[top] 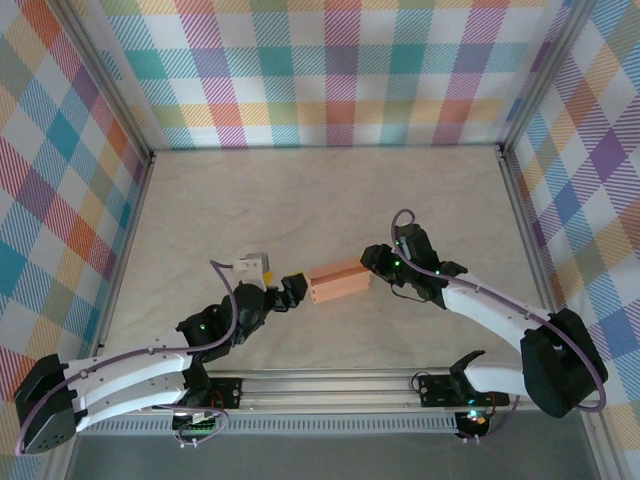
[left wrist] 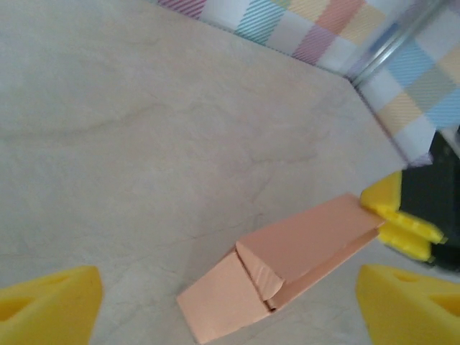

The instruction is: Fold the paper box

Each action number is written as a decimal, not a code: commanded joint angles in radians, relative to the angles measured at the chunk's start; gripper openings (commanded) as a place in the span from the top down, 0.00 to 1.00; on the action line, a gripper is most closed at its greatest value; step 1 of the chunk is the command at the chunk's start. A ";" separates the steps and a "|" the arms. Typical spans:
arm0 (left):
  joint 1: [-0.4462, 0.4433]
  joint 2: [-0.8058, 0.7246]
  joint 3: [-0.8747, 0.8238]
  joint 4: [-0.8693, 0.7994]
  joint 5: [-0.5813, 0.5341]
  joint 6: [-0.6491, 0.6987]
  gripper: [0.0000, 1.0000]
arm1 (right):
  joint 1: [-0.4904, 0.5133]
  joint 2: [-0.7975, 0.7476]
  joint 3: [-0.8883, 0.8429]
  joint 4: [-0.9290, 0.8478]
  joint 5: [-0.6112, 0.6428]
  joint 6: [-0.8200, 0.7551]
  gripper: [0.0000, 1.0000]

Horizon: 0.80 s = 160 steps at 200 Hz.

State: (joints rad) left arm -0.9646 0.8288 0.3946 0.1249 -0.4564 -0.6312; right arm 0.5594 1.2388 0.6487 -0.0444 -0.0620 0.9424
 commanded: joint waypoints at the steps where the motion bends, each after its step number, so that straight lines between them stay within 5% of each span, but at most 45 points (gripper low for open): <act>1: 0.058 0.015 0.072 -0.089 0.133 -0.152 0.20 | 0.000 0.015 -0.025 -0.043 -0.002 -0.013 0.65; 75: 0.160 0.279 0.258 -0.164 0.445 -0.280 0.33 | -0.001 0.015 -0.028 -0.038 -0.008 -0.012 0.64; 160: 0.167 0.418 0.223 -0.126 0.456 -0.323 0.52 | -0.001 0.018 -0.032 -0.033 -0.010 -0.014 0.64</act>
State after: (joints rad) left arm -0.8097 1.2274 0.6353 -0.0151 -0.0124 -0.9367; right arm 0.5594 1.2388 0.6445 -0.0441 -0.0696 0.9421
